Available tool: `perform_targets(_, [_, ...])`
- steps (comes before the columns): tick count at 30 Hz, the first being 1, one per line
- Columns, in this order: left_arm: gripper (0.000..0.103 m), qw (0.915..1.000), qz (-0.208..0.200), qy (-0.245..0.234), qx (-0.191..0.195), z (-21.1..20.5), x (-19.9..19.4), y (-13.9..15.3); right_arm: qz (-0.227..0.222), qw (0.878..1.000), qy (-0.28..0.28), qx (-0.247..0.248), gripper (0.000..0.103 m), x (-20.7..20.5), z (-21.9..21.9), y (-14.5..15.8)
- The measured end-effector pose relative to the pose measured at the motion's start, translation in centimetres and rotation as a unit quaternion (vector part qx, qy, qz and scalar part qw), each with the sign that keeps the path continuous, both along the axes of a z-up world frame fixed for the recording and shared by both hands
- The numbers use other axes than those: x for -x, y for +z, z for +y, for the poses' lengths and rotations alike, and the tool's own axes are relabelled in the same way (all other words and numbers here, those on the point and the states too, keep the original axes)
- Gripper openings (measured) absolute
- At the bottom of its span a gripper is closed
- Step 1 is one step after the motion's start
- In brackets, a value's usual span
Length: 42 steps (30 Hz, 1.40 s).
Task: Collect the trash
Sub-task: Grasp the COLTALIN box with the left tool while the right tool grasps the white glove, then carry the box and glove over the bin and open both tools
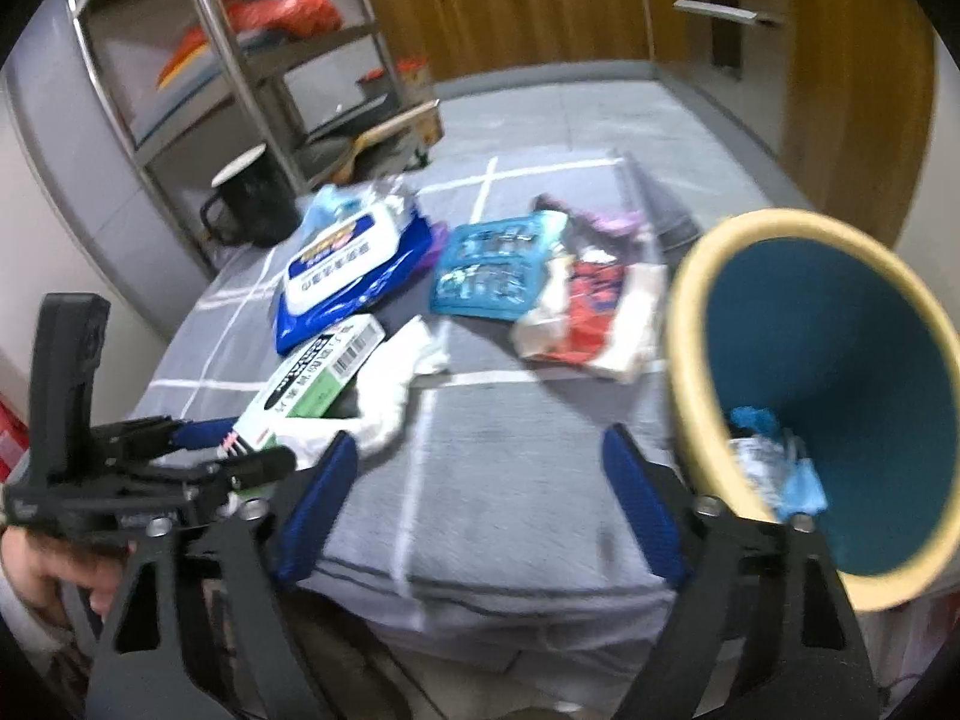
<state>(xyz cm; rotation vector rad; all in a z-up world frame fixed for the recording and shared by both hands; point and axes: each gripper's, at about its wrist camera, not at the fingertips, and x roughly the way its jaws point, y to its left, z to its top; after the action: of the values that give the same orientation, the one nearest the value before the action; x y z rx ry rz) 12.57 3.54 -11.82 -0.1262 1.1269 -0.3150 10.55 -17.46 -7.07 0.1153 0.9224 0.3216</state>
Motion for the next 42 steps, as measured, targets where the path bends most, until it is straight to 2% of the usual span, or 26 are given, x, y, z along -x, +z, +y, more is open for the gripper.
perform_targets(3, [0.071, 1.0000, 0.003, 0.001, -0.001, 0.2, -0.1, 0.0, 0.022, 1.000, 0.003, -0.003, 0.068, -1.8, 1.6, -0.9])
perform_targets(6, [0.077, 1.0000, 0.003, 0.006, -0.002, 0.5, 0.0, 0.2, 0.031, 0.999, 0.014, -0.001, 0.068, -2.8, 3.4, -1.5])
perform_targets(8, [0.078, 1.0000, 0.003, 0.006, 0.002, 0.8, 0.1, 0.4, 0.035, 0.999, 0.024, 0.002, 0.067, -3.3, 4.5, -1.8])
perform_targets(10, [0.080, 0.9999, 0.001, 0.010, 0.005, 0.9, 0.3, 0.5, 0.043, 0.998, 0.040, 0.020, 0.061, -3.8, 5.9, -2.6])
perform_targets(15, [0.081, 0.9998, -0.001, 0.018, 0.006, 1.8, 0.3, 0.6, 0.046, 0.996, 0.057, 0.049, 0.037, -3.7, 6.7, -3.9])
perform_targets(16, [0.081, 0.9998, -0.001, 0.018, 0.004, 1.7, 0.2, 0.5, 0.046, 0.996, 0.061, 0.047, 0.034, -3.6, 6.5, -4.0])
perform_targets(18, [0.081, 0.9998, -0.002, 0.018, 0.002, 1.5, 0.0, 0.5, 0.048, 0.996, 0.066, 0.042, 0.022, -3.3, 6.0, -3.9])
perform_targets(24, [0.081, 0.9999, -0.010, 0.005, -0.007, -0.1, -1.1, 0.4, 0.030, 0.997, 0.065, 0.038, 0.018, -1.4, 2.9, -2.7])
perform_targets(31, [0.081, 0.9968, -0.026, -0.018, -0.073, -2.8, -1.9, -0.9, 0.000, 0.998, 0.052, 0.020, 0.018, 1.5, -0.5, -0.1])
perform_targets(32, [0.079, 0.9962, -0.028, -0.018, -0.080, -3.0, -1.9, -0.9, -0.005, 0.999, 0.049, 0.016, 0.018, 1.9, -1.0, 0.3])
perform_targets(33, [0.072, 0.9957, -0.032, -0.017, -0.086, -3.0, -1.8, -0.9, -0.009, 0.999, 0.048, 0.014, 0.018, 2.2, -1.4, 0.5])
perform_targets(34, [0.071, 0.9954, -0.033, -0.016, -0.088, -2.9, -1.6, -0.8, -0.014, 0.999, 0.046, 0.011, 0.018, 2.6, -1.8, 0.8])
perform_targets(42, [0.070, 0.9993, -0.027, -0.008, -0.023, -1.4, 0.3, 0.9, -0.042, 0.999, 0.030, -0.004, 0.018, 4.5, -4.3, 2.6])
